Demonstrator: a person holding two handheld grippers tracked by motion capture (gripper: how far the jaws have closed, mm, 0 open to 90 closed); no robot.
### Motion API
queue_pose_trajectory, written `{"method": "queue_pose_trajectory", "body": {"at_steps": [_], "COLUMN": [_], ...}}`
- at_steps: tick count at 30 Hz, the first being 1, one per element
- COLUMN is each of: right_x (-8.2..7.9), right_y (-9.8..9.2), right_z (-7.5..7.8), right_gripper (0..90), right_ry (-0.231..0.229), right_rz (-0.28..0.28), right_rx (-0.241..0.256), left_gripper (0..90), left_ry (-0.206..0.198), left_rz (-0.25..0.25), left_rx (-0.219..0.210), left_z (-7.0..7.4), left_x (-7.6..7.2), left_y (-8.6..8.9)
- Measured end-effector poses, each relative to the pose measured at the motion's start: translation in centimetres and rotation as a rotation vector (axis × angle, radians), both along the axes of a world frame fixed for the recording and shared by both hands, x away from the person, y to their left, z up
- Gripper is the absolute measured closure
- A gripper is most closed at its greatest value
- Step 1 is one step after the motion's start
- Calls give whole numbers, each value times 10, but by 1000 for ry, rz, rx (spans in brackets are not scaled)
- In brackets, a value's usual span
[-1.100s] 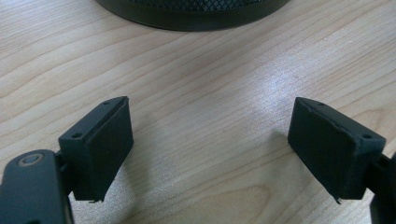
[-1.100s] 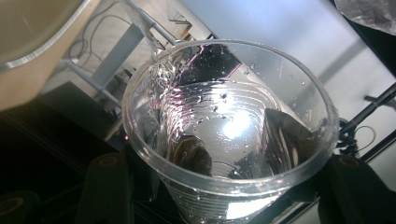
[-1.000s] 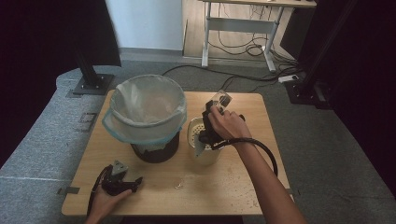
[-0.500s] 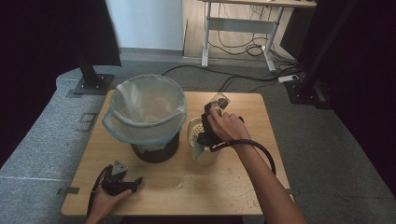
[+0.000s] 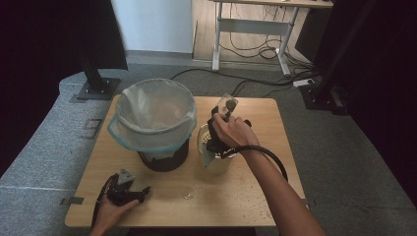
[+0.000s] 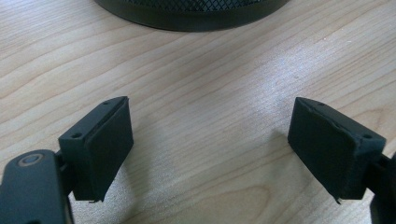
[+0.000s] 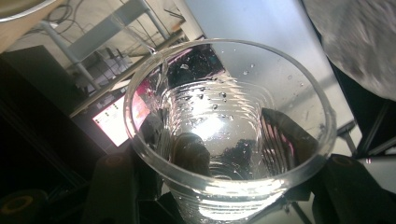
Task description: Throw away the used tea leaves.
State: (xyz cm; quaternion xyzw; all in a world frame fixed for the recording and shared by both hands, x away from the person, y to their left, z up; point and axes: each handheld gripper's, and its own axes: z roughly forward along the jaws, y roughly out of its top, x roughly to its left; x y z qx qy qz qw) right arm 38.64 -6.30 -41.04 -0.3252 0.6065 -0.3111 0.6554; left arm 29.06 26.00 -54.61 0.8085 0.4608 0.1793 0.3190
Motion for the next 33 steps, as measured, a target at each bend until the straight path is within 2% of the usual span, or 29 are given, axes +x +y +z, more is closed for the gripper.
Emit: {"method": "queue_pose_trajectory", "body": {"at_steps": [1, 3, 5, 6, 9, 10, 11, 12, 14, 15, 17, 18, 20, 22, 23, 25, 26, 27, 28, 29, 30, 32, 33], "right_x": [0, -1, -2, 0, 0, 1, 4, 4, 2, 1, 5, 6, 2, 3, 4, 0, -1, -1, 0, 1, 1, 0, -2], "right_y": [0, -1, 0, 1, 1, 1, 1, 1, 2, 1, -1, -2, -4, -5, -5, -4, -2, -3, -2, -3, -4, -3, -2], "right_z": [0, -4, -5, -4, -5, -3, -1, -1, -9, -12, -9, -10, -17, -16, -16, -22, -22, -22, -19, -17, -17, -17, -18], "right_gripper": [457, 456, 457, 458, 460, 461, 462, 463, 467, 469, 468, 468, 469, 470, 469, 471, 472, 472, 472, 472, 472, 472, 472], "right_ry": [0, 4, 13, -11, -1, -19, -38, -59, -32, -31, -59, -60, -19, -35, -36, -14, -2, -5, 0, -1, -3, -4, -5], "right_rz": [0, -14, -12, -19, -19, -23, -27, -30, -10, -2, -33, -36, -17, -32, -41, -5, -7, -22, -34, -36, -37, -25, -18], "right_rx": [0, -62, -43, -44, -62, -51, -11, -39, -97, -96, -52, -67, -107, -54, -44, -78, -59, -4, 7, 40, 55, 37, 60], "left_gripper": [134, 134, 134, 134, 134, 134, 134, 134, 134, 134, 134, 135, 134, 134, 134, 134, 134, 135, 135, 134, 134, 134, 134], "left_ry": [0, 0, 0, 0, 0, 0, 0, 0, 1, 1, 0, 0, 1, 0, 0, 1, 0, 0, 0, 0, 0, 1, 0], "left_rz": [0, 0, -1, -2, -2, -2, -2, -2, -2, -2, -2, -2, -3, -4, -4, -4, -4, -4, -4, -4, -4, -4, -4], "left_rx": [0, 0, 0, 0, 0, 0, 0, 0, -1, 0, -1, 0, 0, 0, 0, 0, 0, 0, 0, 0, 0, 0, 0], "left_z": [0, 0, 0, 0, 0, 0, 0, 0, 0, 0, 0, 0, 0, 0, 0, 0, 0, 0, 0, 0, 0, 0, 0], "left_x": [0, 0, 0, 0, 0, 0, 0, 0, 0, 0, 0, 0, 1, 1, 1, 1, 1, 1, 1, 1, 1, 1, 1], "left_y": [0, 0, 0, 0, 0, 0, 0, 0, 0, 0, 0, 0, 0, 0, 0, 0, 0, 0, 0, 0, 0, 0, 0]}}
